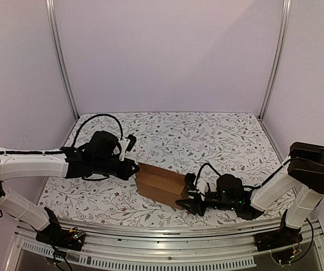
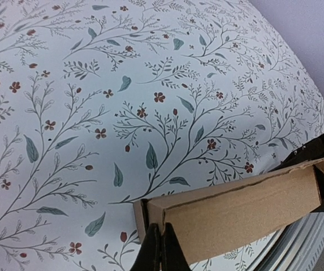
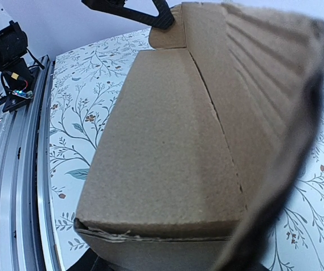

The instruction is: Fold the paper box

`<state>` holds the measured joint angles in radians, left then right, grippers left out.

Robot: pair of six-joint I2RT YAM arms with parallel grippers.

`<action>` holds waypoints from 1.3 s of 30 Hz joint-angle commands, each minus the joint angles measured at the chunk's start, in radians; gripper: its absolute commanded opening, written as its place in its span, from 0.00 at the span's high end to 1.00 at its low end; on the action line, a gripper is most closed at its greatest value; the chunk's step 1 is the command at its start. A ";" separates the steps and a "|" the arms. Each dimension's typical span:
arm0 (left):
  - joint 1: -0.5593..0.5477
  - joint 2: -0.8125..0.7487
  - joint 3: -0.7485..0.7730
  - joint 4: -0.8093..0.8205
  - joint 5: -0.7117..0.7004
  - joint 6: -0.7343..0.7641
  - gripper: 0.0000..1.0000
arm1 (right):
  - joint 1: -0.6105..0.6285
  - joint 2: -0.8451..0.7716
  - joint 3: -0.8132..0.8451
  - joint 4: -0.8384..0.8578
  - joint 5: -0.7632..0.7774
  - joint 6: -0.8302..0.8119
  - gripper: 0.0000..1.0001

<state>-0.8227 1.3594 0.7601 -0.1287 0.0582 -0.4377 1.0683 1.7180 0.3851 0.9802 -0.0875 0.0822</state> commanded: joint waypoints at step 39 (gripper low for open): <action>-0.102 -0.016 -0.093 -0.094 -0.055 -0.069 1.00 | 0.000 -0.053 -0.017 0.000 0.081 0.086 0.01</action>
<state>-0.9051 1.3098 0.6880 -0.0746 -0.0116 -0.4877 1.0725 1.6970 0.3820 0.9783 -0.0246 0.1604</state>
